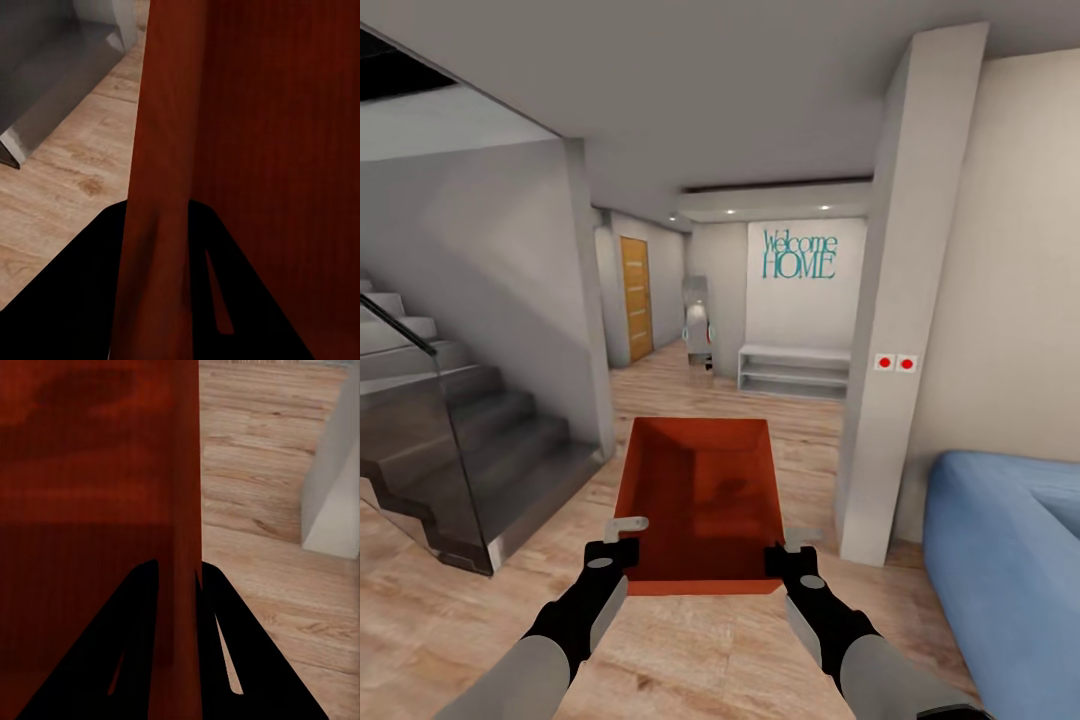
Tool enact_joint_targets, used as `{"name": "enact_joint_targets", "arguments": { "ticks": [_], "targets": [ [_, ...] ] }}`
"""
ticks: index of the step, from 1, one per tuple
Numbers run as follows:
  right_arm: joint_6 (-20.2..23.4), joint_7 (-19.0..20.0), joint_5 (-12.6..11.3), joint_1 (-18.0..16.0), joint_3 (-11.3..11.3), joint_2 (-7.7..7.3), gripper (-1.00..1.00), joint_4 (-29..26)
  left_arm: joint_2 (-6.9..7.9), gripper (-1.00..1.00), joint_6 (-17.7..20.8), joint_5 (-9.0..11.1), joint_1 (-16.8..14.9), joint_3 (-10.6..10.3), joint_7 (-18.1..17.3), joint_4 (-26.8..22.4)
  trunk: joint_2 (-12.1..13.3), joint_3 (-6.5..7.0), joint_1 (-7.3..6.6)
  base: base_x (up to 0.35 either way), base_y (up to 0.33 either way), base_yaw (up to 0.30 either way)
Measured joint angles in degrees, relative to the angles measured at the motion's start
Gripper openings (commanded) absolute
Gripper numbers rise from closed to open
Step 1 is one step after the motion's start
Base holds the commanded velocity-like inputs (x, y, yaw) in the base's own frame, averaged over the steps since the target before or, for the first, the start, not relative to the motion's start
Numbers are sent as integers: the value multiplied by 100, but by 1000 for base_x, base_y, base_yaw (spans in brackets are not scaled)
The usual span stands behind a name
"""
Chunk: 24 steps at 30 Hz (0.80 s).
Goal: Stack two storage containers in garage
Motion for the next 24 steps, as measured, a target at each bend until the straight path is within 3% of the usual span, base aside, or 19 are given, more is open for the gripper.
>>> {"name": "enact_joint_targets", "arguments": {
  "ticks": [24],
  "targets": [
    [1, -6, 1, 0, 6, -1, -100, 2, -2, -100, 0, 0, 0, 1, 3, 1, 0, 0, 0, 322, 0, 0]
  ]
}}
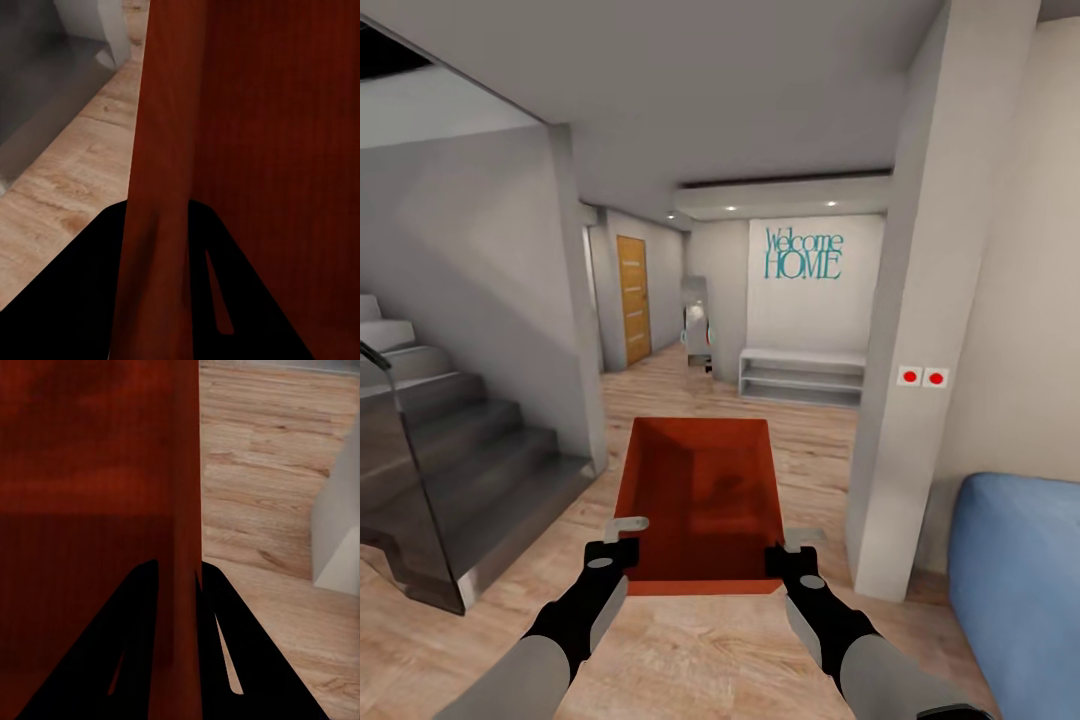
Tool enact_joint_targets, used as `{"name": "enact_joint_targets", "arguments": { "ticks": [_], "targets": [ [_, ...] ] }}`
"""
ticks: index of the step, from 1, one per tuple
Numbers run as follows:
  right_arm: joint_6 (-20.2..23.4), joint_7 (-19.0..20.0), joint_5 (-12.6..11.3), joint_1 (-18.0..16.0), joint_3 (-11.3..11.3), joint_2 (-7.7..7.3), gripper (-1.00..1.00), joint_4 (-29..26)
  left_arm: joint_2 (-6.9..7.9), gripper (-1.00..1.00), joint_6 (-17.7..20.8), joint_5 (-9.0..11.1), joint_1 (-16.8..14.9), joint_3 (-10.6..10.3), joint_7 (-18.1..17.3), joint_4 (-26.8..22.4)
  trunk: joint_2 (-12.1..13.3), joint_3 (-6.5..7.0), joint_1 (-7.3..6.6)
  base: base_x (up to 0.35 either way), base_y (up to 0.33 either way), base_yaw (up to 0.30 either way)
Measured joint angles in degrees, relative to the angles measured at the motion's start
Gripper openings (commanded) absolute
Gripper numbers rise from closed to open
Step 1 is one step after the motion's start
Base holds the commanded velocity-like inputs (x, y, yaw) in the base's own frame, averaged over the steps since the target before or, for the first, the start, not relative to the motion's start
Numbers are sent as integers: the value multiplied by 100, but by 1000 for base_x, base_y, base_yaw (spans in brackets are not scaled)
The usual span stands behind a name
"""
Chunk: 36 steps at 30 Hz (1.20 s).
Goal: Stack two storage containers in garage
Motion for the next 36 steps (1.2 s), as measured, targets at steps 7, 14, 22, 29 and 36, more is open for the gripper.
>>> {"name": "enact_joint_targets", "arguments": {
  "ticks": [7, 14, 22, 29, 36],
  "targets": [
    [13, -1, 13, -1, -5, 1, -100, -2, 0, -100, 0, 8, 1, 2, 1, 4, 0, 0, 0, 322, 0, 0],
    [7, -2, 6, -1, -5, 5, -100, 1, 5, -100, 1, 11, 1, -3, -2, 3, 0, 0, 0, 322, 0, 0],
    [7, -3, 11, -1, -9, 7, -100, 1, 6, -100, 0, 11, 1, -2, -3, 3, 0, 0, 0, 322, 0, 0],
    [7, -4, 13, -1, -11, 8, -100, 1, 7, -100, 0, 13, 1, -3, -4, 3, -1, 0, 0, 322, 0, 0],
    [1, -4, 7, 0, -9, 8, -100, 3, 7, -100, 0, 10, 1, -4, -4, 2, 0, 0, 0, 322, 0, 0]
  ]
}}
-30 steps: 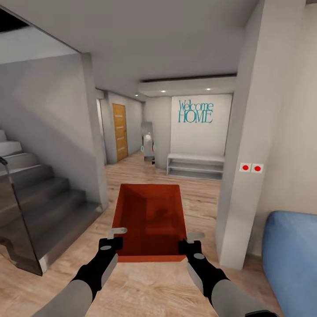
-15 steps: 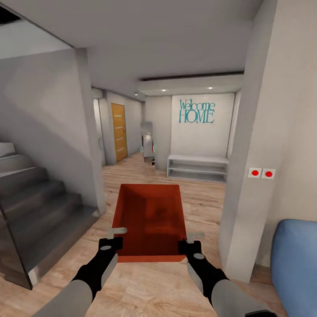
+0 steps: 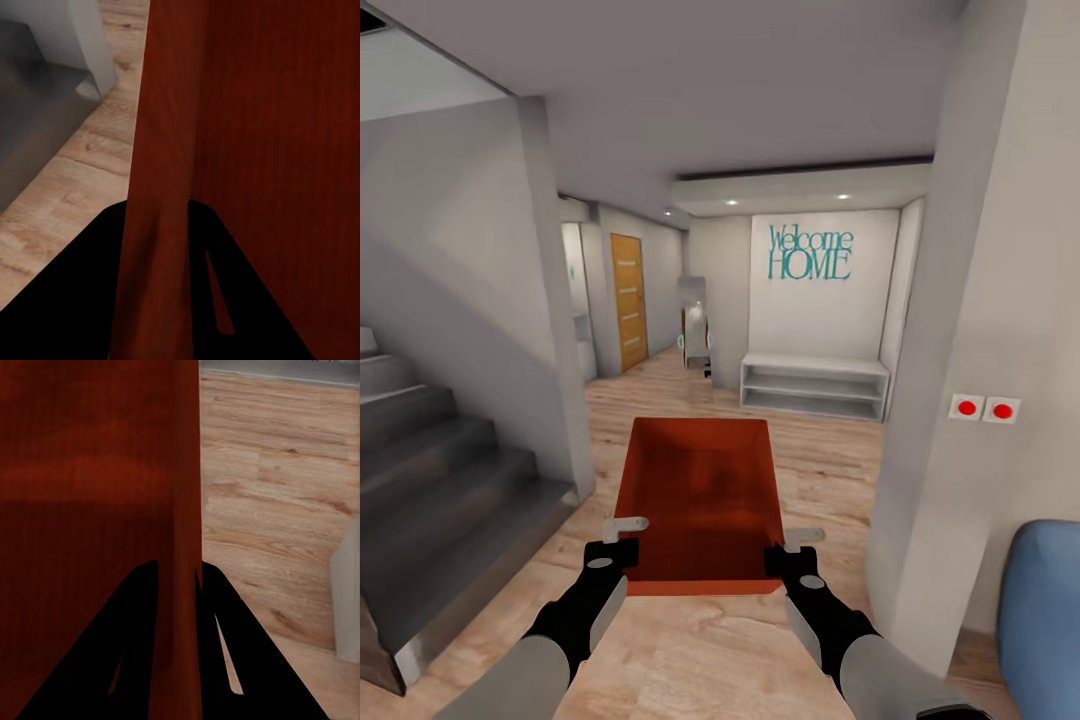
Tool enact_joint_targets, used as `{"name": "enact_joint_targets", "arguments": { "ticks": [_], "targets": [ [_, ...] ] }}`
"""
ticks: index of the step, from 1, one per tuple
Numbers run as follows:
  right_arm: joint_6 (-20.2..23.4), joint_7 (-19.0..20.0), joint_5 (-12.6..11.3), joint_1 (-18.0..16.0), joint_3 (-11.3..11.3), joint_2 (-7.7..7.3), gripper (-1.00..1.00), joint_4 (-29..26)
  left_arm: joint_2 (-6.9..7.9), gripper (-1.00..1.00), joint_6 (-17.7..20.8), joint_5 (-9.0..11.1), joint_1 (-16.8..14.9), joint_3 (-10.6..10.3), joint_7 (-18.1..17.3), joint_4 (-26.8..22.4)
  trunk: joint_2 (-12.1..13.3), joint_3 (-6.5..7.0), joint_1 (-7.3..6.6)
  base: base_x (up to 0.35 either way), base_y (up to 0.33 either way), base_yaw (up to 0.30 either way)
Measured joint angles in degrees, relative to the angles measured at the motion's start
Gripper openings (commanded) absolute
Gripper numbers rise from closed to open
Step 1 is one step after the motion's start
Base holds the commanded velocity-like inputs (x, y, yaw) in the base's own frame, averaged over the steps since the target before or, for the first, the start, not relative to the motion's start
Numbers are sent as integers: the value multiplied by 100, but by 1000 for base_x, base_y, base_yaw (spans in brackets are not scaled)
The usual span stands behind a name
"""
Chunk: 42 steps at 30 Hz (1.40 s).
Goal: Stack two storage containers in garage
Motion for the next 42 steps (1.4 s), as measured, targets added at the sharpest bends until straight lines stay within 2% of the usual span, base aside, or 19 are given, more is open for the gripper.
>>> {"name": "enact_joint_targets", "arguments": {
  "ticks": [42],
  "targets": [
    [1, 0, -1, 0, 0, 0, -100, 0, 0, -100, 1, -2, 0, 1, -1, 0, 0, 0, 0, 323, 0, 0]
  ]
}}
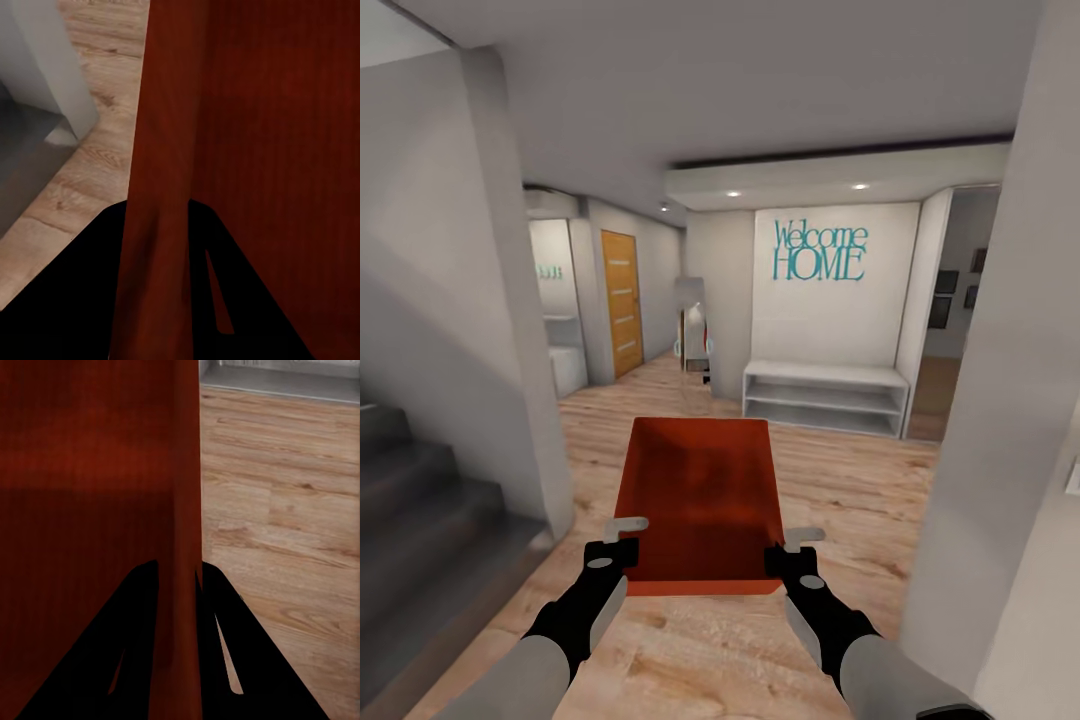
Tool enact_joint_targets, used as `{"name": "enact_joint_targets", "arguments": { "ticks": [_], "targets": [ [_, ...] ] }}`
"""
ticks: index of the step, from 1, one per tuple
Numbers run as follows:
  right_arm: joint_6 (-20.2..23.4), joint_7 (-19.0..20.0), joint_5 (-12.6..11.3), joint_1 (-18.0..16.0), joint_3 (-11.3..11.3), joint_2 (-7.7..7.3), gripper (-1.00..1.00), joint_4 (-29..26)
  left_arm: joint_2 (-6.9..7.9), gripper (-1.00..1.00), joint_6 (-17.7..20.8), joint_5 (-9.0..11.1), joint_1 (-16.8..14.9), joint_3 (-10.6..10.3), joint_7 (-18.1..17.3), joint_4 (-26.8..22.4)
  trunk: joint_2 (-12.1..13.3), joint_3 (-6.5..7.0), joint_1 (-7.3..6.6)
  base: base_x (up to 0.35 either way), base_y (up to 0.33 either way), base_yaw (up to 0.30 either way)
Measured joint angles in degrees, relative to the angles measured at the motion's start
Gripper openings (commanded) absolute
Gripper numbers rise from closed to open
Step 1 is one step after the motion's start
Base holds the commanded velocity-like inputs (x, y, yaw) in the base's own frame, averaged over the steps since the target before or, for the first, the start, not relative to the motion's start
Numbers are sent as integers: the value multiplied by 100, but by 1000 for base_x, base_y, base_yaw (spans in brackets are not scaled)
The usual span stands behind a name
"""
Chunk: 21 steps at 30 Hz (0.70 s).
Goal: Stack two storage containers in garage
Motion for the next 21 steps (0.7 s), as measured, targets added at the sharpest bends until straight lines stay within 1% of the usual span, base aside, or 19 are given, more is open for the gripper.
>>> {"name": "enact_joint_targets", "arguments": {
  "ticks": [21],
  "targets": [
    [-3, 0, 0, 0, -4, 1, -100, 1, 0, -100, 1, -9, 0, 5, -5, -1, 0, 0, 0, 323, 0, 0]
  ]
}}
